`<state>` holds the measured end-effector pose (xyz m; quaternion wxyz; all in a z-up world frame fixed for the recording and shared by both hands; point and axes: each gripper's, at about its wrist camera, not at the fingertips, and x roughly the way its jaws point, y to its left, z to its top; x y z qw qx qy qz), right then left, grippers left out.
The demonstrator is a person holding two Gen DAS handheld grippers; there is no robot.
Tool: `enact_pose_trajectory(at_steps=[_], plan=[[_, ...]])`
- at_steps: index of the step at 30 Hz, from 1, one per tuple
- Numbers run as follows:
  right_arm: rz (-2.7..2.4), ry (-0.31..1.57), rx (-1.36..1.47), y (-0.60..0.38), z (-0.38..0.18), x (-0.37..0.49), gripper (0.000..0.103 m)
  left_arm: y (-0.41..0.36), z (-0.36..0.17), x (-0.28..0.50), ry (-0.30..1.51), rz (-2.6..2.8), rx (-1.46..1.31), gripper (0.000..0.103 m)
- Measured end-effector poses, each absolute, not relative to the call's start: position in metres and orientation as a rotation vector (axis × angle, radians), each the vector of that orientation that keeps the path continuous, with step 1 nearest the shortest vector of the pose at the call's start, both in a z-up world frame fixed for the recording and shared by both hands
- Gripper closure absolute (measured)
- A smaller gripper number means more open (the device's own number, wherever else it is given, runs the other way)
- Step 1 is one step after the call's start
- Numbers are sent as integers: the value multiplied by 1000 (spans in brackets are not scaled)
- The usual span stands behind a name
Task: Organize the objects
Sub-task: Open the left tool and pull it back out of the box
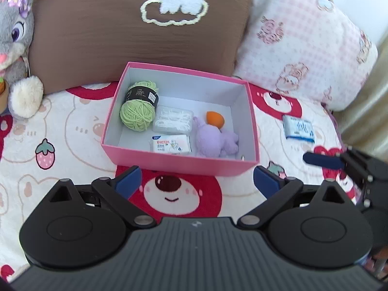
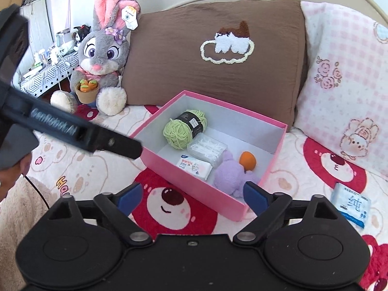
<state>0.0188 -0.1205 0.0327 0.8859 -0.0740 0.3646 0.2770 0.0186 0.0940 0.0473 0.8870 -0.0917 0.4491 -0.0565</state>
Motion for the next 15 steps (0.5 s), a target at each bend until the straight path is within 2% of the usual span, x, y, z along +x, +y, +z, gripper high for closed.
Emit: enact_pose_trajectory(at_steps=[3,15], plan=[[557,771,-153,-127,35,14,9,82,53,3,909,-126,-126,0],[550,765,-200,-156,38,-19,9,45,43,-20,951,-179,-72,0]])
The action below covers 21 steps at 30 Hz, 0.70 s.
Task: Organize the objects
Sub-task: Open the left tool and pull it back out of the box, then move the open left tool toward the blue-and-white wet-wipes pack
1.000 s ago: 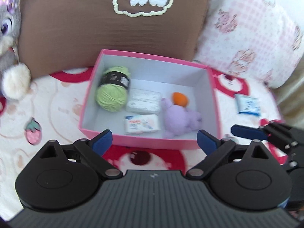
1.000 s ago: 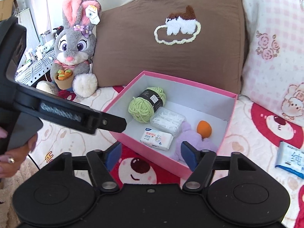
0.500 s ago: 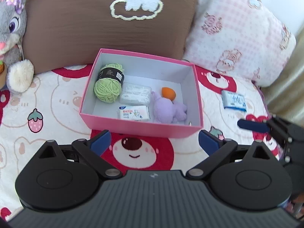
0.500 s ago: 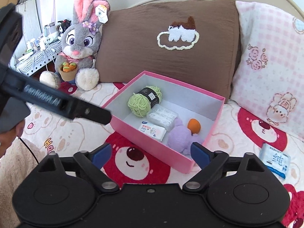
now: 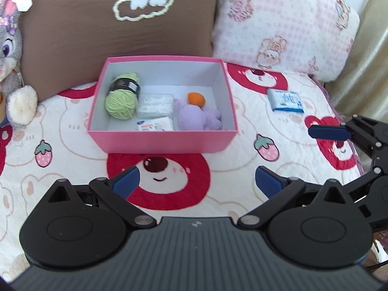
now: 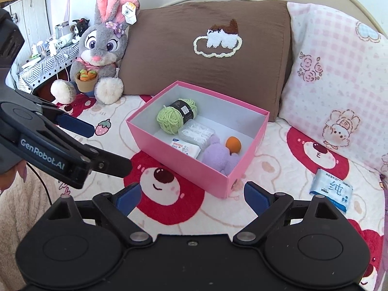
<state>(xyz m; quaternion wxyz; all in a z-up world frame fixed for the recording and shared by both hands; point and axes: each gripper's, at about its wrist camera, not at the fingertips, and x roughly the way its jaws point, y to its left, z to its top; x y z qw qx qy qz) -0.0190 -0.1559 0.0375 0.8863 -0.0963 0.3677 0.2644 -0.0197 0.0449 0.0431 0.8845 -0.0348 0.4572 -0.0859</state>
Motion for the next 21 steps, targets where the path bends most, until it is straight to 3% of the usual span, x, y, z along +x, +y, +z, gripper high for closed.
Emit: enact_pose_trajectory(at_steps=[13,21], plan=[[534,766,-234,-206,40,-45,9,1,37,-28,986,-287,-101,0],[477,651,-229,-244,35,-53,9,-37,39,-23,997,-355,-86,0]])
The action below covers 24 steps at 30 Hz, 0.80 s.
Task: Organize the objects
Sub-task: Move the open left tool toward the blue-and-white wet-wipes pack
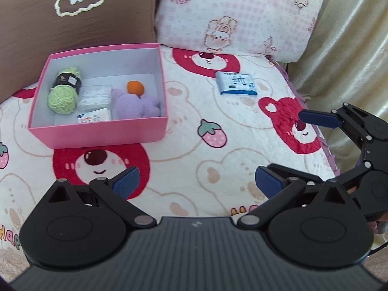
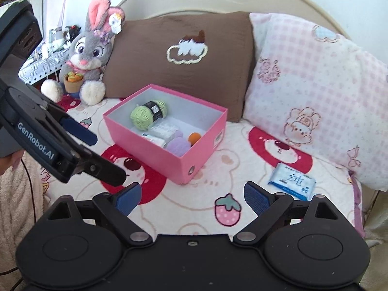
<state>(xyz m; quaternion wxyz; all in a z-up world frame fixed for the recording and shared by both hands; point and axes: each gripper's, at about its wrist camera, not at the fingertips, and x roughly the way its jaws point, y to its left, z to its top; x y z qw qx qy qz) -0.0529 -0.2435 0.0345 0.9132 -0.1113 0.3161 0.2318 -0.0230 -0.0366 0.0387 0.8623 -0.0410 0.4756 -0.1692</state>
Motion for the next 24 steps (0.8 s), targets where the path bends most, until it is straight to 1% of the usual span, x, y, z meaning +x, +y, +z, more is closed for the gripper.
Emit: enact_pose_trajectory(at_steps=[4,8,12,15,24], plan=[[423,606,-224,-263,33,-51,9,-50,39,-14,999,-380,-99,1],[336,602,-145,-294,29,-39,9,-68,48,-9,921,-406,-48,2],[346,722,36,-329,22,-21,9,-80,51,0,894,-389,-57,1],[343,769,145,-347,16,-16,8,-90,50,8,881,-395,-56,1],[287,783,145,-369,-4,8,8,-126,29,42,863,-442,-57,1]])
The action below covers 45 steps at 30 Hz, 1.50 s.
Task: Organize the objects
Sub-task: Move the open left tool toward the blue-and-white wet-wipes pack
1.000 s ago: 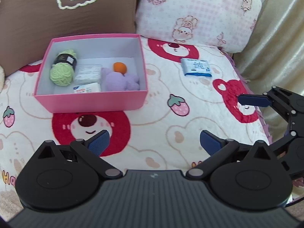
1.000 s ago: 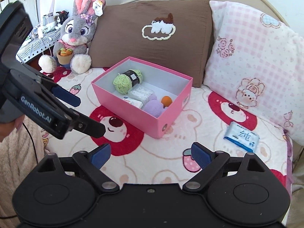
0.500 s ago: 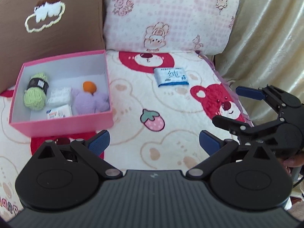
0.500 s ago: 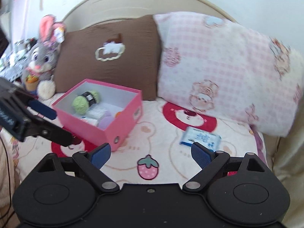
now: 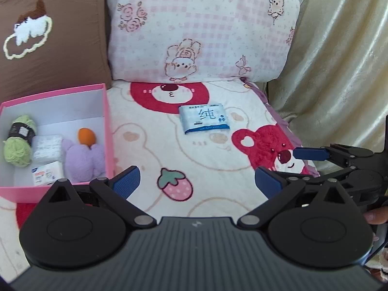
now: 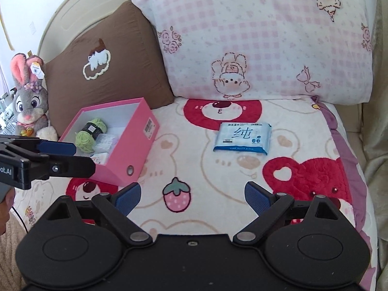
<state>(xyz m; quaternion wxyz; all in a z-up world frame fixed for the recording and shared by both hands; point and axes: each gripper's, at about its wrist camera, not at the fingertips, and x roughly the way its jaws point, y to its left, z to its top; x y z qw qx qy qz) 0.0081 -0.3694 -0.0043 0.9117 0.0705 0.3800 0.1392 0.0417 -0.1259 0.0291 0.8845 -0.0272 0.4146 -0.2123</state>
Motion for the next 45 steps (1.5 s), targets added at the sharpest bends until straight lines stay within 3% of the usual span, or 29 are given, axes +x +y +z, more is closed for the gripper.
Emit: enact_pose_trajectory(at_steps=[35,45], plan=[[216,646,-29,-376,-80,104,13,-177,-89,191,901,-463,-231,4],[188,642,43,-390,-117,148,12,-187,-114,223,928,-463,-266,6]])
